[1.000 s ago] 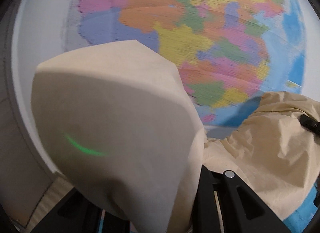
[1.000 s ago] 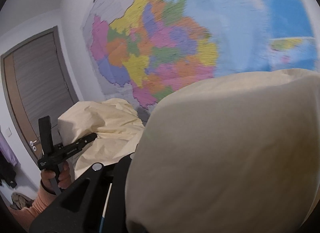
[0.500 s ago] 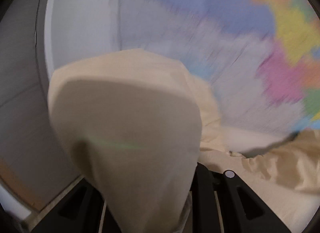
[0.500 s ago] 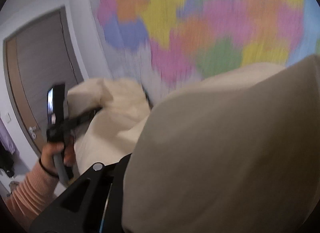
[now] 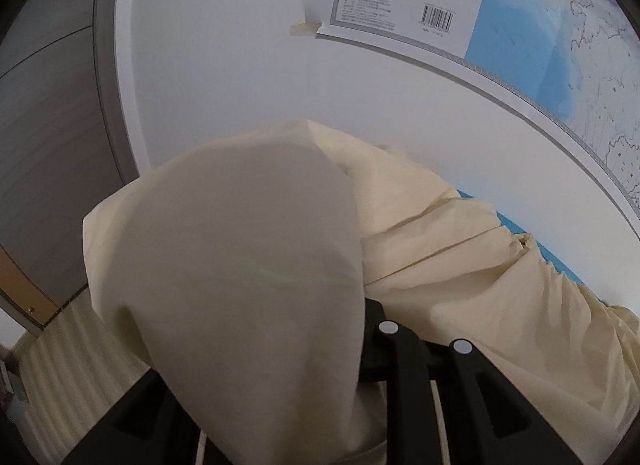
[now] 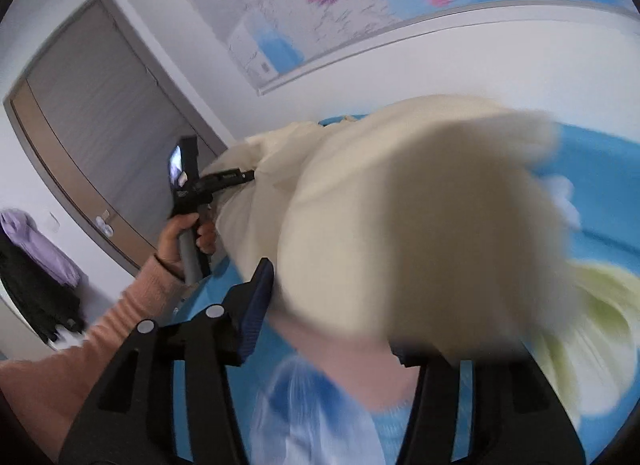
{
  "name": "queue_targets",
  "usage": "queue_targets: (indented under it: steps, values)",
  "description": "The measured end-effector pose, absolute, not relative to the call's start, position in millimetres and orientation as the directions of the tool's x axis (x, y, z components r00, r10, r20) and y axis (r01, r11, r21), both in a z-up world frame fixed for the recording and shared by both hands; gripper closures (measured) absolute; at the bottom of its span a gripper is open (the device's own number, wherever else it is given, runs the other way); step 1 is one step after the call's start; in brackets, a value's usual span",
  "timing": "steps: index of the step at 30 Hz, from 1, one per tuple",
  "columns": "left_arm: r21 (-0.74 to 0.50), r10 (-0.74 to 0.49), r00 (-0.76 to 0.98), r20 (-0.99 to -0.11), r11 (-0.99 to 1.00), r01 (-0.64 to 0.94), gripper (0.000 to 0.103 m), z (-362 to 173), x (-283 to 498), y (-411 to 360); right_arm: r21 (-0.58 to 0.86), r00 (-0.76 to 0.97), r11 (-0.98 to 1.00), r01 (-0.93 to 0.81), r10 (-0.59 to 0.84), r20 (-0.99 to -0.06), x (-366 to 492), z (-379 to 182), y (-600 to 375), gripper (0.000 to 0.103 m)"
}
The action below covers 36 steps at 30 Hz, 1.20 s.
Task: Fold large clothes
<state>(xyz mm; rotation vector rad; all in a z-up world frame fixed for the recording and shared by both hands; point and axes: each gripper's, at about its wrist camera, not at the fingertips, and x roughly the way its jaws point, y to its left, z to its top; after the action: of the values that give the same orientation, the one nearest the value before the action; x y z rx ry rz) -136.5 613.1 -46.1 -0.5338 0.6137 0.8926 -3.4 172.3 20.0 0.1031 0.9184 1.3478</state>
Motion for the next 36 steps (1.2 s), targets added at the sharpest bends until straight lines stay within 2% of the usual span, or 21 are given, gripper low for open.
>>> queue_targets:
  steps: [4, 6, 7, 8, 10, 13, 15, 17, 20, 21, 22, 25, 29, 31, 34, 36]
  values:
    - [-0.098, 0.557, 0.433, -0.709, 0.53, -0.842, 0.08, -55.6, -128.9, 611.2, 0.6, 0.055, 0.39, -0.698, 0.865, -0.499, 18.8, 12.8, 126.3, 0.045]
    - [-0.064, 0.569, 0.407, -0.715, 0.526, -0.848, 0.077, -58.6, -125.1, 608.1, 0.625, 0.046, 0.393, -0.675, 0.867, -0.496, 23.4, 1.9, 120.2, 0.066]
    - [-0.057, 0.57, 0.398, -0.719, 0.522, -0.851, 0.074, -58.9, -124.5, 607.5, 0.617, 0.018, 0.378, -0.691, 0.861, -0.507, 18.4, -0.6, 126.3, 0.083]
    - [-0.051, 0.568, 0.389, -0.725, 0.519, -0.853, 0.072, -59.4, -124.9, 606.3, 0.583, 0.015, 0.378, -0.719, 0.847, -0.531, 9.8, 2.4, 137.5, 0.091]
    - [-0.046, 0.564, 0.376, -0.735, 0.512, -0.858, 0.069, -57.3, -128.0, 603.5, 0.512, -0.015, 0.361, -0.779, 0.806, -0.591, -10.1, -3.0, 152.8, 0.094]
    - [-0.043, 0.55, 0.376, -0.746, 0.524, -0.851, 0.06, -49.6, -137.4, 596.9, 0.519, -0.067, 0.372, -0.77, 0.76, -0.646, -9.2, -19.3, 160.0, 0.095]
    - [-0.089, 0.522, 0.4, -0.753, 0.522, -0.848, 0.059, -42.2, -152.4, 593.2, 0.523, -0.077, 0.384, -0.761, 0.747, -0.661, -5.0, -23.3, 157.6, 0.094]
    - [-0.135, 0.499, 0.427, -0.754, 0.519, -0.844, 0.055, -33.4, -170.5, 587.8, 0.501, -0.072, 0.381, -0.777, 0.737, -0.672, -4.7, -16.1, 155.7, 0.089]
    - [-0.137, 0.509, 0.428, -0.747, 0.512, -0.848, 0.054, -24.0, -189.3, 589.3, 0.433, -0.024, 0.371, -0.822, 0.736, -0.676, -7.7, 7.5, 141.2, 0.079]
    - [-0.131, 0.525, 0.435, -0.731, 0.519, -0.845, 0.054, -17.6, -197.9, 581.7, 0.418, -0.013, 0.367, -0.831, 0.739, -0.674, -9.3, 14.8, 134.9, 0.065]
    - [-0.141, 0.528, 0.46, -0.714, 0.536, -0.833, 0.054, -12.4, -201.7, 575.7, 0.405, -0.002, 0.361, -0.84, 0.745, -0.667, -11.2, 22.3, 128.8, 0.062]
    - [-0.159, 0.512, 0.532, -0.675, 0.602, -0.782, 0.054, -2.5, -208.3, 551.8, 0.335, 0.069, 0.345, -0.877, 0.779, -0.623, -18.1, 49.7, 118.9, 0.062]
    - [-0.151, 0.451, 0.6, -0.661, 0.703, -0.695, 0.053, -1.0, -188.2, 517.4, 0.335, 0.106, 0.325, -0.884, 0.839, -0.534, -10.4, 71.6, 129.9, 0.062]
    - [-0.18, 0.385, 0.641, -0.664, 0.75, -0.636, 0.053, -9.6, -171.2, 499.8, 0.334, 0.124, 0.342, -0.878, 0.838, -0.532, -2.2, 72.4, 152.1, 0.062]
    - [-0.194, 0.349, 0.677, -0.648, 0.784, -0.589, 0.053, -16.9, -155.8, 478.1, 0.35, 0.115, 0.354, -0.867, 0.826, -0.551, 11.0, 58.2, 190.1, 0.068]
    - [-0.204, 0.332, 0.68, -0.654, 0.788, -0.581, 0.049, -23.1, -149.3, 471.7, 0.422, 0.014, 0.352, -0.836, 0.781, -0.624, 18.7, 27.9, 215.5, 0.071]
